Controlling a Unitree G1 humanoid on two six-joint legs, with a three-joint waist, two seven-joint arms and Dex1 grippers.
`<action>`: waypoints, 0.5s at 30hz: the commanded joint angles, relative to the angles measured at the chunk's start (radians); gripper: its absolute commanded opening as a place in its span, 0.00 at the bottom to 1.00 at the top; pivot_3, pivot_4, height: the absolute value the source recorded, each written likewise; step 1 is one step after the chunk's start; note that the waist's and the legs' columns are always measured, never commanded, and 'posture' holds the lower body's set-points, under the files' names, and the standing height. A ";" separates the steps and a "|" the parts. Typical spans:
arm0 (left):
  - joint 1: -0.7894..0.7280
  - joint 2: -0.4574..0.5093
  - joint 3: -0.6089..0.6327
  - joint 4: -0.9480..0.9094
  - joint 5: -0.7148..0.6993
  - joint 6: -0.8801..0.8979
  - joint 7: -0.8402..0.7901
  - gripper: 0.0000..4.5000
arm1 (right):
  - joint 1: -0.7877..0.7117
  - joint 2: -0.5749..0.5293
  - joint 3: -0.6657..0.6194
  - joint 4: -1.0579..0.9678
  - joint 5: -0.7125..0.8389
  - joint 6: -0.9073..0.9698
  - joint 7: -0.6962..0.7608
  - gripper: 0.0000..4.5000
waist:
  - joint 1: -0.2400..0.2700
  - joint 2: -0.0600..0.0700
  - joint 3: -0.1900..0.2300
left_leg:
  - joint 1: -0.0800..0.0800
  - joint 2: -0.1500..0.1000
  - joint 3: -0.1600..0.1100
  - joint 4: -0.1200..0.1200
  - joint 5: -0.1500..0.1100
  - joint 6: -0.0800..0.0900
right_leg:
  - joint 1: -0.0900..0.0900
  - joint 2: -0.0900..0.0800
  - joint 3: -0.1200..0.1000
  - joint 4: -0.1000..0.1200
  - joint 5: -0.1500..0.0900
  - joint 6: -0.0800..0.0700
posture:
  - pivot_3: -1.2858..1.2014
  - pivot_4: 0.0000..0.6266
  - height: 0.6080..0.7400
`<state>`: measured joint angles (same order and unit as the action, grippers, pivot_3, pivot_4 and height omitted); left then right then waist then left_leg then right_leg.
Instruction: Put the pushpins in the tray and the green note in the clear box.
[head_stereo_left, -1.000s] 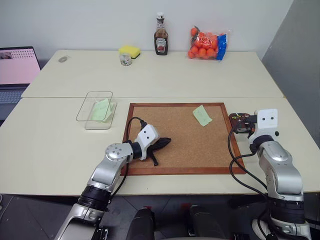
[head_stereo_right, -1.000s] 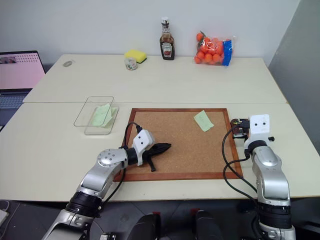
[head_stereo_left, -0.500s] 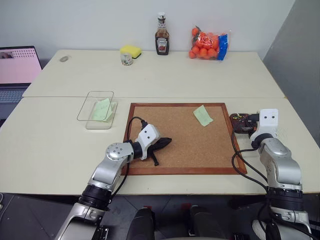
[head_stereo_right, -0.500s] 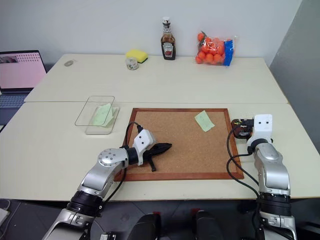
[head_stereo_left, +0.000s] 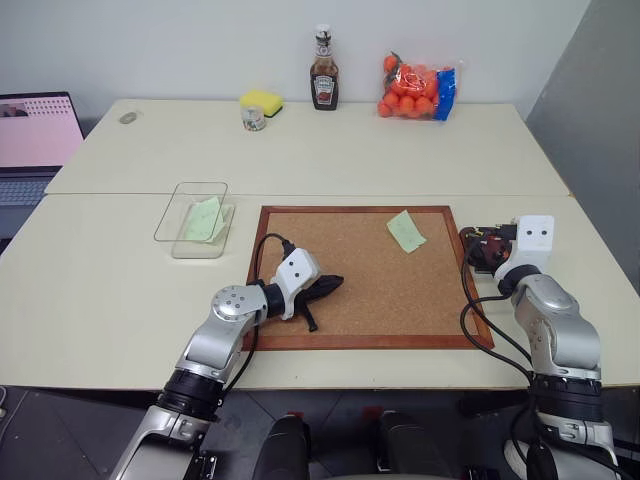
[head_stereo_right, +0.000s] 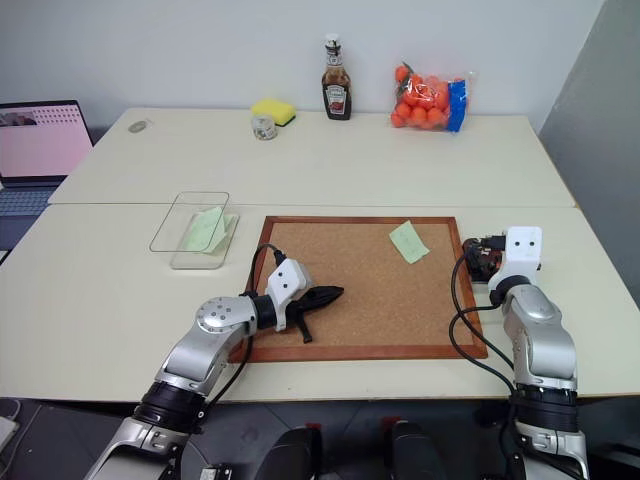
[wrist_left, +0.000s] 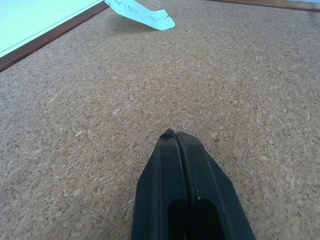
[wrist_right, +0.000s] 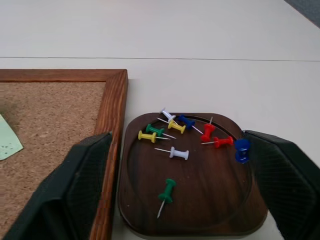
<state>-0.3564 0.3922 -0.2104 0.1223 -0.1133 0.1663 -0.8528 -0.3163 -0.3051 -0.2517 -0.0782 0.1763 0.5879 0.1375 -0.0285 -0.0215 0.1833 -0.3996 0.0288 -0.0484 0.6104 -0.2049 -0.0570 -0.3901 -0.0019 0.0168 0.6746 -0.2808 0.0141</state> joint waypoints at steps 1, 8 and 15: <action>0.012 -0.002 -0.020 0.017 0.012 0.011 -0.003 0.00 | -0.010 -0.001 -0.015 -0.046 0.020 -0.002 0.000 0.99 | 0.000 0.000 0.000 | 0.000 0.000 0.000 0.000 0.000 0.000 | 0.000 0.000 0.000 0.000 0.000 0.000 | 0.52 0.24 1.00; 0.016 -0.003 -0.020 0.012 0.013 0.014 0.000 0.00 | -0.009 0.001 -0.015 -0.037 0.048 0.031 0.004 0.99 | 0.000 0.000 0.000 | 0.000 0.000 0.000 0.000 0.000 0.000 | 0.000 0.000 0.000 0.000 0.000 0.000 | 0.52 0.24 1.00; 0.018 -0.003 -0.019 0.010 0.014 0.014 0.002 0.00 | -0.009 0.002 -0.017 -0.043 0.054 0.045 -0.004 0.99 | 0.000 0.000 0.000 | 0.000 0.000 0.000 0.000 0.000 0.000 | 0.000 0.000 0.000 0.000 0.000 0.000 | 0.52 0.24 1.00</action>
<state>-0.3562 0.3908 -0.2095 0.1222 -0.1133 0.1675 -0.8519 -0.3162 -0.2964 -0.2523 -0.0781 0.2206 0.6435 0.1365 -0.0284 -0.0215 0.1833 -0.3997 0.0288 -0.0485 0.6104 -0.2049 -0.0570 -0.3901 -0.0019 0.0170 0.6746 -0.2808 0.0141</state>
